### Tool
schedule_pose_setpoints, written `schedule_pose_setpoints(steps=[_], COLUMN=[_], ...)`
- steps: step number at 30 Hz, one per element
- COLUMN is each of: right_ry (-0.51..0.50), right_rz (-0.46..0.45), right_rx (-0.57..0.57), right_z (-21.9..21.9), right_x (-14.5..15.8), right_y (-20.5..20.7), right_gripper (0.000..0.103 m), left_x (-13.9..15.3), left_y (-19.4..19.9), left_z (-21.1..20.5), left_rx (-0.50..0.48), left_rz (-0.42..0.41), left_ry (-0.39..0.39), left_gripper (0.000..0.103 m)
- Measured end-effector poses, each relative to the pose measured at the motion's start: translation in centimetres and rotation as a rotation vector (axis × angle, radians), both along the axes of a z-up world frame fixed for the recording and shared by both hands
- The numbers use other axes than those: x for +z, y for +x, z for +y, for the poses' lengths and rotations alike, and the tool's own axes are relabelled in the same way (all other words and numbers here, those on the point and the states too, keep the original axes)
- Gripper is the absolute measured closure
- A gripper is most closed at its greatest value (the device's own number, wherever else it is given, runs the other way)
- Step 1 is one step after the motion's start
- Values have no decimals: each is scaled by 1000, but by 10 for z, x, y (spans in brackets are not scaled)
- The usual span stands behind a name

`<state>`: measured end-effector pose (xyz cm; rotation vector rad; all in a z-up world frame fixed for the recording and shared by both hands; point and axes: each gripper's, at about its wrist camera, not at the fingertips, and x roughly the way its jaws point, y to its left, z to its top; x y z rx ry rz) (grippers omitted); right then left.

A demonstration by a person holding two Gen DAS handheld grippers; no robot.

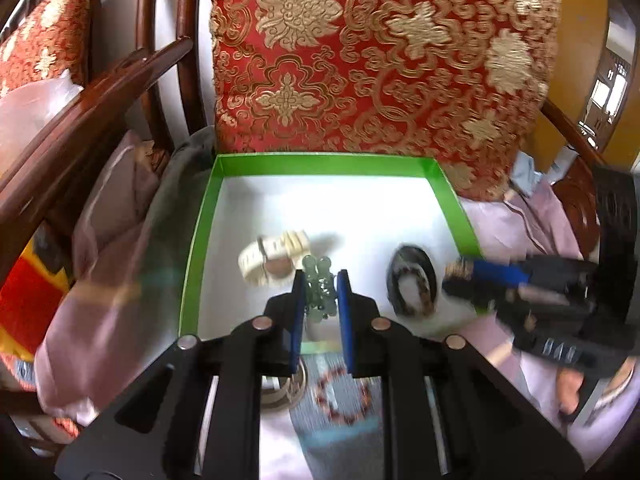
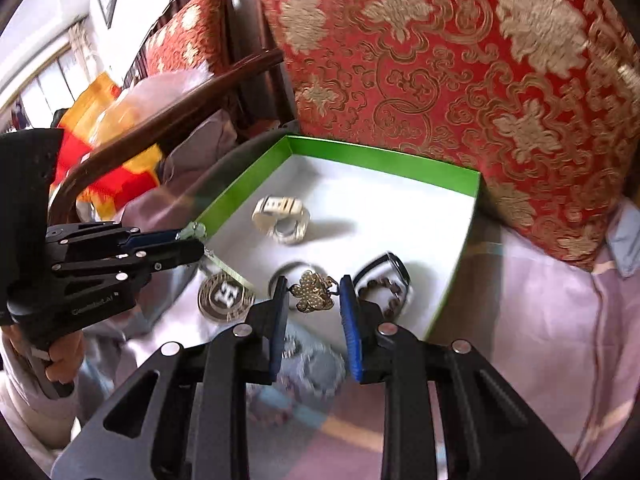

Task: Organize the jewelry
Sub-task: 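Carry the brooch and jade pendant into the green box and open both tools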

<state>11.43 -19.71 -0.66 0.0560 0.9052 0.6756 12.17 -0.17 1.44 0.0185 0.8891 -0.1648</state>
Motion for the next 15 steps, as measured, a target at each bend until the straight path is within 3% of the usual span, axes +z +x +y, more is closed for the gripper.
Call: schedule_pose_setpoints(steps=[5, 6, 8, 11, 15], right_ry=[-3, -24, -29, 56, 130], right_rz=[38, 34, 39, 39, 61], right_rx=[-36, -40, -55, -30, 134], right_z=[4, 4, 0, -13, -10], right_x=[-31, -36, -40, -30, -19], right_y=[16, 17, 15, -5, -38], right_gripper=[77, 76, 57, 56, 56], left_x=[-22, -19, -10, -11, -42], left_y=[29, 22, -1, -42, -72], left_z=[4, 6, 9, 11, 5], left_rx=[62, 63, 77, 54, 20], left_rz=[78, 68, 44, 46, 125], left_ry=[20, -1, -21, -25, 46], left_gripper=[82, 80, 77, 64, 63])
